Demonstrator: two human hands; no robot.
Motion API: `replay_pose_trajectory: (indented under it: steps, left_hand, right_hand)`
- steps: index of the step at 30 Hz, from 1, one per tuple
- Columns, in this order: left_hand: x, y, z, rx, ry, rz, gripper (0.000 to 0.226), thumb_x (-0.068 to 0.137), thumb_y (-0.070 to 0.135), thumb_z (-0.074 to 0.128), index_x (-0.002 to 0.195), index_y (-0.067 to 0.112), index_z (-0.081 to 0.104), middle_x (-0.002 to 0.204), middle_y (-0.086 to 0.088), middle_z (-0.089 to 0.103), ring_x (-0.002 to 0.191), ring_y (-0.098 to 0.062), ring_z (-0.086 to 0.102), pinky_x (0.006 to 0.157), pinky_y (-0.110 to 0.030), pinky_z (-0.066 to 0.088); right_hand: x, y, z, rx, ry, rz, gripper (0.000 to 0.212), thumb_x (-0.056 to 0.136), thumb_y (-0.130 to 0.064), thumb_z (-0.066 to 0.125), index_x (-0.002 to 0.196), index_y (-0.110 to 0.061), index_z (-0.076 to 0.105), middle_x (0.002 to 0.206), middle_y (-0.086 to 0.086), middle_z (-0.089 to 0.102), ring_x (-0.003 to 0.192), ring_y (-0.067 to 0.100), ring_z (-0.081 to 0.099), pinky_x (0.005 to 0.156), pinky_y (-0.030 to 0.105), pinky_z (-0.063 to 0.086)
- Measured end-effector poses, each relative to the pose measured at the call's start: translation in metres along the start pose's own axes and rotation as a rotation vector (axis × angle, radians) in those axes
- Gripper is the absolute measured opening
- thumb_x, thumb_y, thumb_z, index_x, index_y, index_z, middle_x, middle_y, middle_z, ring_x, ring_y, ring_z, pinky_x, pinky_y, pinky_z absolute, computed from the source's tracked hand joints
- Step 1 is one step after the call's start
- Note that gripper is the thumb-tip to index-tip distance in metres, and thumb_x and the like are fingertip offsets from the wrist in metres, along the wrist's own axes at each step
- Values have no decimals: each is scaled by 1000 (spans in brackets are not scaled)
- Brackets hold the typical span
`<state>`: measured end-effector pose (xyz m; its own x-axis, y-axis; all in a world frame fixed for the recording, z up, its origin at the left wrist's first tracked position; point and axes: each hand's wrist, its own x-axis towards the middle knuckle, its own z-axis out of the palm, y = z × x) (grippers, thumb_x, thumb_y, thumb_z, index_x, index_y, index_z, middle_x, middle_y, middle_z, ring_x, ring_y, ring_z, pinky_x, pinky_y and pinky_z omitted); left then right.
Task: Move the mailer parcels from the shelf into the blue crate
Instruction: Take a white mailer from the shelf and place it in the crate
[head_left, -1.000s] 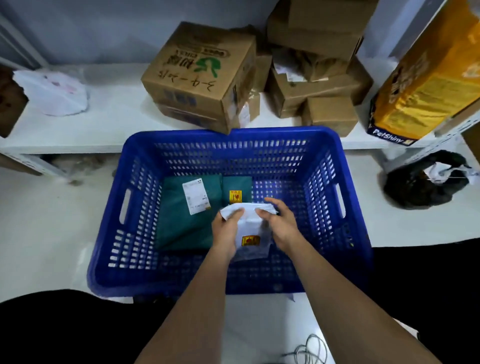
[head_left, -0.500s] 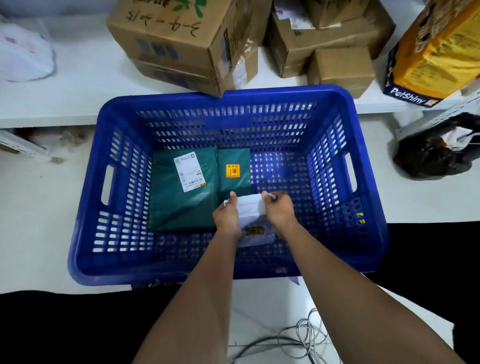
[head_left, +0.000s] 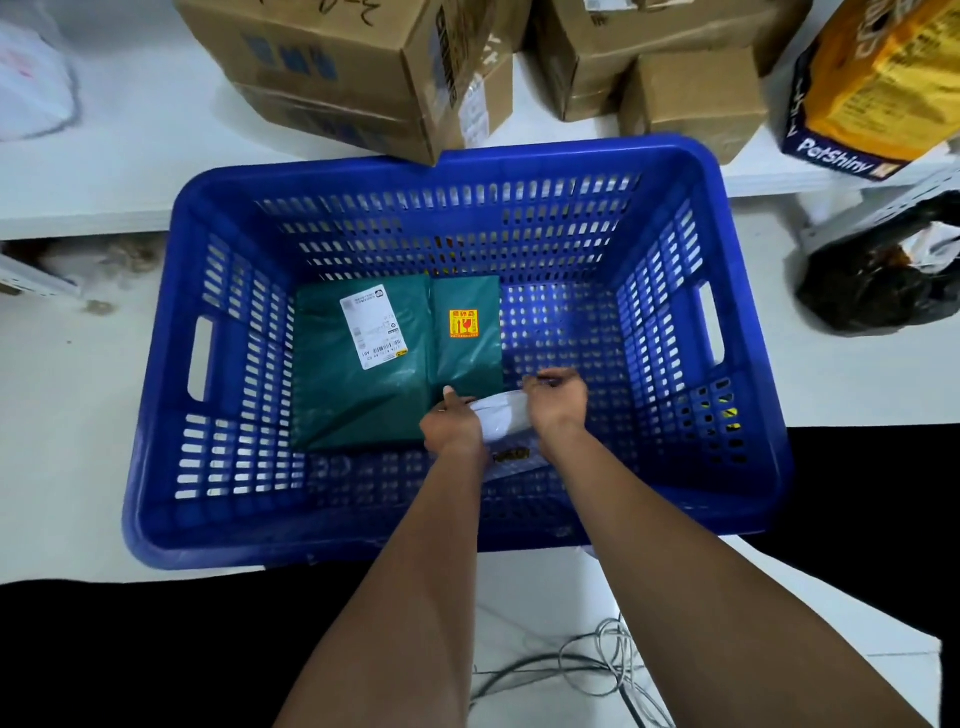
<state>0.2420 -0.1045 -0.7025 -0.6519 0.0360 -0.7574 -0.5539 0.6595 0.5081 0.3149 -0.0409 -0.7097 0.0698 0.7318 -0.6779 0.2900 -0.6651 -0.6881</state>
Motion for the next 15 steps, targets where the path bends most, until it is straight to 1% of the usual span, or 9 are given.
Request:
replay_pose_trajectory:
  steps: [2,4,5,6,8,10,11,13,15]
  left_hand:
    - [-2,2,0,83,56,25,45,101,39,48,115,0,67,123,-21,64,117,-39,57,95,-38,45]
    - [-1,1,1,238,114,106,44,102,38,45,115,1,65,120,-23,63,115,-40,57,93,-41,46]
    - [0,-2,2,357,159,210,41,103,36,43,116,3,63,121,-23,61,114,-41,56,93,-42,44]
    - [2,-5,3,506,216,367,37,103,33,41,116,5,62,122,-21,59,113,-41,54,95,-44,42]
    - [-2,-4,6,766,309,825,29,101,26,44,111,8,65,117,-16,60,110,-37,55,102,-46,40]
    - [-8,0,15,918,247,1198,28,98,24,45,103,9,68,106,-13,66,106,-33,60,109,-46,37]
    - [-13,0,18,1008,124,1219,31,100,26,40,104,10,66,106,-12,67,108,-31,59,113,-45,32]
    - [-17,-9,20,1168,-53,1067,42,104,35,25,114,15,61,115,-11,65,116,-28,54,116,-44,21]
    - [-12,-18,16,1219,-61,910,50,104,42,16,121,18,58,122,-10,60,120,-28,48,111,-44,23]
  right_hand:
    - [-3,-3,1,-109,66,41,7,94,-5,54,98,-4,59,102,17,62,97,32,59,94,35,49]
    - [-9,-6,0,-239,93,95,26,98,-14,47,117,0,60,119,17,63,112,34,59,90,35,48]
    - [-11,-9,-1,-262,93,113,31,101,-15,43,122,1,58,125,17,62,118,33,58,92,35,48]
    - [-13,-12,-3,-301,74,135,33,102,-15,41,126,2,57,129,18,59,122,33,56,95,34,47]
    - [-11,-13,-6,-346,37,106,35,103,-14,38,130,-1,54,134,14,57,125,30,53,97,32,46]
    - [-10,-17,-10,-458,-8,71,33,103,-13,37,130,-7,55,134,8,57,125,25,54,92,27,48]
    - [-6,-12,-11,-485,-17,5,32,103,-14,38,129,-9,56,134,6,58,124,23,55,86,23,49]
    - [-10,-12,-10,-394,-82,83,35,103,-18,39,132,-6,55,135,9,58,124,23,56,66,10,44]
    - [-17,-11,-13,-366,-142,115,39,104,-20,35,137,-3,49,139,14,54,126,26,54,51,10,37]
